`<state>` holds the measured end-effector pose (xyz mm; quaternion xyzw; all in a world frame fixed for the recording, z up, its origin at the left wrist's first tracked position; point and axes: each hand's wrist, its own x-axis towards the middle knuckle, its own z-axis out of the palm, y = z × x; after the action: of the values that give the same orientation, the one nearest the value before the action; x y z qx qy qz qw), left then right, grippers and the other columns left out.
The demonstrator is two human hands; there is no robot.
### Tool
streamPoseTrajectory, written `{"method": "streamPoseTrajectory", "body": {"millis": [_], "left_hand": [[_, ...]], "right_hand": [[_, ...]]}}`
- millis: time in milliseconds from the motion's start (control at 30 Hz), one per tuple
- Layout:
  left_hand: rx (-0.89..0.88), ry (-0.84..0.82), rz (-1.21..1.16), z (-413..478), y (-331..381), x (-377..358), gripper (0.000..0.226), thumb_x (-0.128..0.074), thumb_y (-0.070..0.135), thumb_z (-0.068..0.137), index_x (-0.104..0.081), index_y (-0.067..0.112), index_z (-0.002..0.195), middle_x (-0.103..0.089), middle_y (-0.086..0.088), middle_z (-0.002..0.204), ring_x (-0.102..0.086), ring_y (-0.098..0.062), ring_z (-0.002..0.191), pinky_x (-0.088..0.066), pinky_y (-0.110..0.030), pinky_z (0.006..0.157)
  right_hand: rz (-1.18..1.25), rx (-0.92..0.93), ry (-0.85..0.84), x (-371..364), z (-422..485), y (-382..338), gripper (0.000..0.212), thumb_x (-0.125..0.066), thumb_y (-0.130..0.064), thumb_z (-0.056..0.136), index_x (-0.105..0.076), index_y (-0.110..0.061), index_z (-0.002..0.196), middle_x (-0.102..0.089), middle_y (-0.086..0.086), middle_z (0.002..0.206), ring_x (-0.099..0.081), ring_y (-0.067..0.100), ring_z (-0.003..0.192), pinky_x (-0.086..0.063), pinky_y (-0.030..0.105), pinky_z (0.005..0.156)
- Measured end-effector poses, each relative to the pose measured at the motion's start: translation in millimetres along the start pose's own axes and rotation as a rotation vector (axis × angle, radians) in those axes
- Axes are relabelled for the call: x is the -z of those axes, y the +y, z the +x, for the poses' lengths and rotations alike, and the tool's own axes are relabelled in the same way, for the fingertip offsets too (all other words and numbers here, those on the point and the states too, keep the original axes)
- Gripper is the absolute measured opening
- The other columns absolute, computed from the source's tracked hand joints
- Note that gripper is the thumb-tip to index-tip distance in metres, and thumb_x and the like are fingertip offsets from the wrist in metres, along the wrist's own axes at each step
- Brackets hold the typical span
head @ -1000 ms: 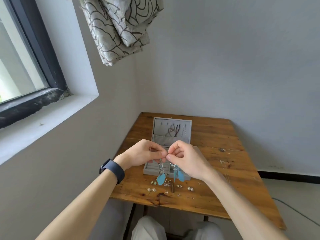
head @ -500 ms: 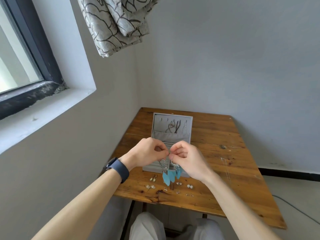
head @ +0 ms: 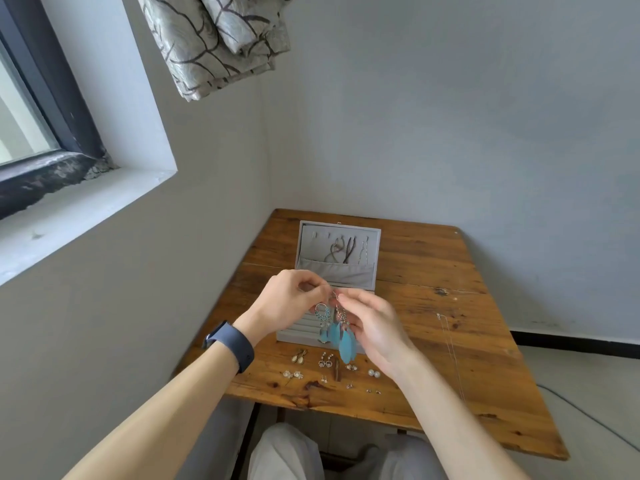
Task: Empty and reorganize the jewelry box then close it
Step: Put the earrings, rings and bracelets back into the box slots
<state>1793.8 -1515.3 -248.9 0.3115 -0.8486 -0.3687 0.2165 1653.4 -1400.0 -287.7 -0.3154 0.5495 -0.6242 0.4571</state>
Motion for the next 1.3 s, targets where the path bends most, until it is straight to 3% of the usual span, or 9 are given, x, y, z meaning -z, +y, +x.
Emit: {"method": "streamPoseTrajectory", "body": {"millis": [100,267,433,567,667,800,1000,1167,1300], "left_hand": [[0.035,-0.03,0.032,4.1,-2.5,5.2,0.015,-0.066,0.037,0.093,-0.075,0.025,0.09,-0.074,0.01,0.081,-0.068,-0.003,0.071,-0.054,-0.019,0.067],[0.037,-0.071,0.07,8.9,-6.5,8.9,0.019,-0.066,0.036,0.094,-0.076,0.02,0.096,-0.074,0.008,0.086,-0.069,-0.006,0.076,-0.057,-0.023,0.072],[0.028,-0.073,0.011,21.8,-21.7,10.3,0.016,-0.065,0.035,0.094,-0.075,0.022,0.096,-0.074,0.01,0.083,-0.067,0.0,0.073,-0.053,-0.015,0.069],[0.105,-0.011,-0.077,42.6,-47.9,15.5,0.011,-0.065,0.037,0.094,-0.068,0.028,0.101,-0.075,0.014,0.081,-0.069,0.002,0.08,-0.051,-0.019,0.078],[0.218,0.016,-0.134,70.9,-71.6,20.9,0.032,-0.068,0.036,0.093,-0.055,0.027,0.12,-0.075,0.014,0.081,-0.07,0.0,0.081,-0.054,-0.029,0.088],[0.339,0.036,-0.205,119.5,-89.7,25.7,0.067,-0.073,0.035,0.089,-0.038,0.017,0.143,-0.076,0.012,0.079,-0.069,-0.005,0.079,-0.052,-0.024,0.075],[0.51,-0.159,-0.311,186.7,-102.7,28.6,0.102,-0.077,0.028,0.086,-0.006,0.012,0.157,-0.078,0.005,0.087,-0.074,-0.012,0.085,-0.053,-0.032,0.076],[0.556,-0.337,-0.215,209.2,-114.8,37.7,0.082,-0.075,0.034,0.086,-0.03,0.016,0.153,-0.078,0.008,0.092,-0.073,-0.01,0.088,-0.048,-0.033,0.078],[0.516,-0.296,-0.15,211.7,-120.3,39.8,0.064,-0.077,0.033,0.084,-0.051,0.018,0.14,-0.078,0.008,0.088,-0.074,-0.009,0.083,-0.052,-0.034,0.081]], "right_hand": [[-0.191,0.08,0.025,-0.1,2.1,0.6,0.015,-0.069,-0.035,0.092,-0.076,-0.026,0.101,-0.076,-0.004,0.102,-0.069,0.011,0.102,-0.055,0.034,0.092],[-0.461,0.17,0.096,-4.3,12.6,2.0,0.008,-0.066,-0.036,0.092,-0.073,-0.032,0.092,-0.073,-0.016,0.089,-0.068,0.0,0.089,-0.057,0.026,0.08],[-0.466,0.157,0.106,-8.8,34.3,-0.3,0.01,-0.065,-0.034,0.092,-0.072,-0.031,0.086,-0.072,-0.009,0.081,-0.068,0.009,0.078,-0.056,0.029,0.07],[-0.432,0.154,0.131,-10.7,63.9,-2.5,0.01,-0.064,-0.033,0.093,-0.071,-0.029,0.086,-0.072,-0.007,0.08,-0.067,0.009,0.073,-0.052,0.019,0.059],[-0.447,0.134,0.18,-10.4,96.1,-3.7,0.011,-0.063,-0.034,0.094,-0.07,-0.03,0.087,-0.072,-0.012,0.08,-0.067,0.005,0.068,-0.05,0.015,0.056],[-0.519,0.122,0.232,-9.8,144.6,-7.9,0.012,-0.063,-0.036,0.094,-0.07,-0.03,0.086,-0.071,-0.016,0.075,-0.068,0.003,0.066,-0.053,0.023,0.06],[-0.653,0.12,0.292,-7.7,205.7,-11.6,0.014,-0.063,-0.038,0.091,-0.07,-0.032,0.081,-0.07,-0.022,0.069,-0.068,0.0,0.06,-0.054,0.027,0.065],[-0.635,0.072,0.238,-10.2,224.0,-11.2,0.015,-0.062,-0.037,0.092,-0.071,-0.03,0.082,-0.071,-0.017,0.07,-0.07,0.007,0.056,-0.06,0.033,0.07],[-0.587,0.029,0.228,-17.6,228.0,-11.4,0.018,-0.063,-0.037,0.093,-0.072,-0.028,0.081,-0.072,-0.016,0.071,-0.07,0.011,0.055,-0.06,0.033,0.069]]}}
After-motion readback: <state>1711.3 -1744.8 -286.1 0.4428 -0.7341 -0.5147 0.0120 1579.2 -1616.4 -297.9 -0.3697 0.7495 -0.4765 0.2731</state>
